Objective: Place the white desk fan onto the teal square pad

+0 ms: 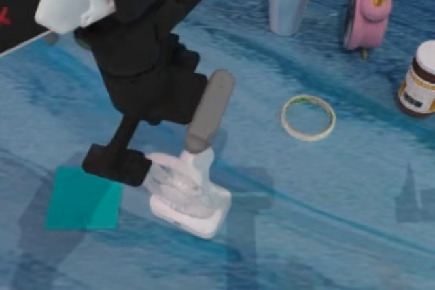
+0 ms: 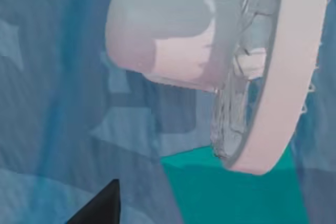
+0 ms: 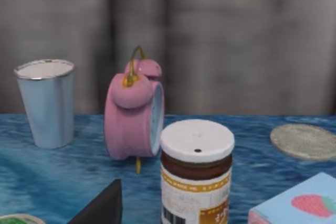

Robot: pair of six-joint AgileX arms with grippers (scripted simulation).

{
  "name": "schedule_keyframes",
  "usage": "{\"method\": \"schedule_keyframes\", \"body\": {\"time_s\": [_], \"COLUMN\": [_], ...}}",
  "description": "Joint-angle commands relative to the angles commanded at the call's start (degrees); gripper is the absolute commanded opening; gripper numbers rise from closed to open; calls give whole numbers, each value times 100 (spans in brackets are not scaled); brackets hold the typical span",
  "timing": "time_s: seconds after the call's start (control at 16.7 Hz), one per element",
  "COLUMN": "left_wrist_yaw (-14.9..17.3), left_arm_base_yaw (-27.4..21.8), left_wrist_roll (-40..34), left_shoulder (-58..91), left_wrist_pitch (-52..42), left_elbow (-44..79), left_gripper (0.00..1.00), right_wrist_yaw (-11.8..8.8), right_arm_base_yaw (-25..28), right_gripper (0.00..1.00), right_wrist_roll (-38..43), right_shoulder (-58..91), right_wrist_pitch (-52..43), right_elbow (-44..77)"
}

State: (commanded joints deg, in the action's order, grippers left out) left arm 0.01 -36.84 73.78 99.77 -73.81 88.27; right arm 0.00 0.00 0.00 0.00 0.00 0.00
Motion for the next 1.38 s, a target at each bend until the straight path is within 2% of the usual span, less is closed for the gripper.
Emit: {"method": "schedule_keyframes", "body": {"time_s": [0.18,0.6,1.02,1.26,1.38], "left_wrist_yaw": [4,3,4,4,4], "left_arm_base_yaw": [-202,-205,-215,-216,-216], "left_wrist_roll": [412,460,473,476,476], "left_shoulder": [508,553,625,632,632], "left_wrist_pitch": [-418,-436,589,646,646], "left_elbow": [495,522,-435,-492,-492], "left_gripper": [100,100,100,100,85], "right_wrist_yaw": [0,0,0,0,0], "right_arm_base_yaw": [0,0,0,0,0], "right_gripper": [100,100,100,100,100], "right_wrist_roll": [0,0,0,0,0], "right_shoulder": [0,0,0,0,0], "right_wrist_pitch": [0,0,0,0,0], "right_elbow": [0,0,0,0,0]}}
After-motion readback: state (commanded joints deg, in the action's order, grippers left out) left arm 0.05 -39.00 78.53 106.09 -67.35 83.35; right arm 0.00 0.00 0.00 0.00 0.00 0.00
